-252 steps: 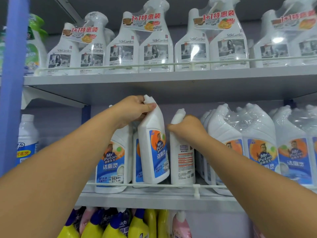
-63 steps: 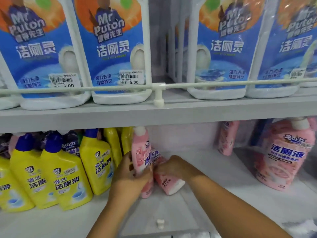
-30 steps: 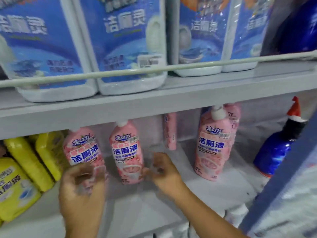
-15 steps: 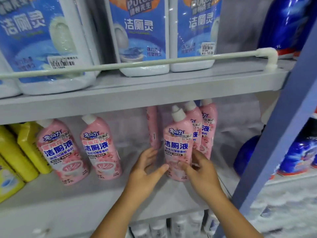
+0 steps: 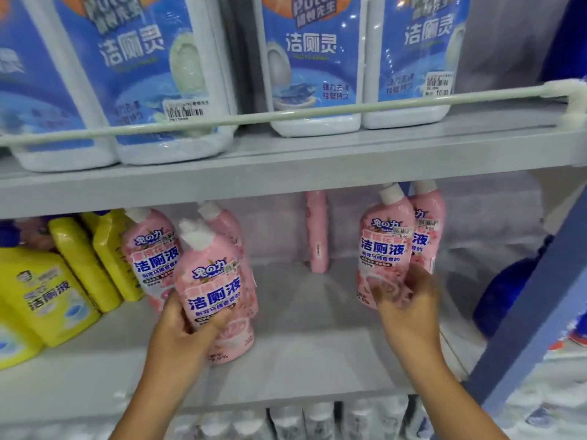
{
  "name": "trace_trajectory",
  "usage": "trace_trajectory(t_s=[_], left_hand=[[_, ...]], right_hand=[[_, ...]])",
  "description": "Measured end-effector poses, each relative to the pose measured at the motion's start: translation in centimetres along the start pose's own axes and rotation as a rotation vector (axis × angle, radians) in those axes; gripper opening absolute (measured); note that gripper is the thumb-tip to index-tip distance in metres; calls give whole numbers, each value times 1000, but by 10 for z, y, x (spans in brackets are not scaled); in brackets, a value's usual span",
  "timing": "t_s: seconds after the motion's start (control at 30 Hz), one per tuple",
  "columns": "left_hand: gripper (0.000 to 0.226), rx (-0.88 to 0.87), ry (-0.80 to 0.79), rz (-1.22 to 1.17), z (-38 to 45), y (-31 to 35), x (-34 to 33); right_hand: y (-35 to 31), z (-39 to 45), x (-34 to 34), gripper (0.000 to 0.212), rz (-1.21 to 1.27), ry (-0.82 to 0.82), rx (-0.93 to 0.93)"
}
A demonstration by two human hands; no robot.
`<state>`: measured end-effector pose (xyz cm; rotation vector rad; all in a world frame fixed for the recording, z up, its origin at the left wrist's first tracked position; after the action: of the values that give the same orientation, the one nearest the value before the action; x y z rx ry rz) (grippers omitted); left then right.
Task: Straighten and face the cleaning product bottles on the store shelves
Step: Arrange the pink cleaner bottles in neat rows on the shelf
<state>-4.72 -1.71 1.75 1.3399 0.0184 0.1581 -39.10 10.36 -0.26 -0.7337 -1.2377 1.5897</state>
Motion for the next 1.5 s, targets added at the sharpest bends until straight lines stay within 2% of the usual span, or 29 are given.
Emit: trace_trajectory(t_s=[0.1, 0.13, 0.23, 0.33, 0.37, 0.4, 0.47, 0.5, 0.57, 0.63, 0.7, 0.8, 1.0, 1.07, 1.23, 1.3, 1.4, 1.5], left_hand=[[69, 1, 79, 50, 18, -12, 37], [68, -2, 111, 41, 24, -16, 46], [47, -37, 173, 29, 41, -26, 62], [42, -87, 222, 99, 50, -30, 68], [41, -115, 287, 137, 46, -27, 71], [43, -209, 386, 194, 38, -19, 73], [62, -440, 573, 291, 3, 0, 65], [60, -540, 553, 268, -19, 12, 48], [40, -654, 290, 153, -47, 30, -1], [23, -626, -2, 72, -49, 34, -56], [19, -475, -138, 36, -29, 27, -104], [30, -228, -148, 39, 16, 20, -163], [69, -137, -110, 219, 80, 26, -241], [66, -120, -103, 246, 88, 21, -250], [43, -85, -142, 203, 91, 2, -231], [45, -95, -95, 179, 79, 2, -214], [47, -186, 81, 210, 54, 10, -187], [66, -241, 163, 284, 42, 11, -172]], right_hand=[[3, -4, -11, 66, -13, 77, 35], [3, -3, -12, 70, -43, 108, 59], [7, 2, -16, 69, -128, 129, 128], [3, 5, -22, 59, -33, 64, 84], [5, 5, -25, 58, -8, 32, 64], [5, 4, -27, 58, 4, 2, 46], [8, 3, -28, 60, -2, -18, 49], [9, 3, -28, 61, -9, -17, 57], [8, 1, -27, 63, -33, -2, 69], [11, -1, -27, 64, -43, 17, 68], [12, -3, -26, 61, -49, 36, 84], [17, -3, -24, 62, -80, 42, 94], [24, 1, -18, 67, -121, -8, 81], [27, 1, -16, 66, -128, -12, 85], [32, 2, -17, 66, -99, -32, 98], [33, 3, -19, 66, -91, -37, 98], [35, 3, -22, 66, -45, -62, 61], [36, 6, -25, 65, 9, -90, 28]])
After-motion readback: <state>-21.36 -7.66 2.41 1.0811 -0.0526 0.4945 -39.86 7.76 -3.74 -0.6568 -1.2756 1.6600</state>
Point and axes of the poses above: each hand's wrist, its own z-axis towards the middle knuckle, its own x-axis out of the back of the hand, y = z × x, the point moved 6 cm from there along z, towards the middle knuckle, and after that the axes turned 13 degrees about y, right-handed, at the moved point
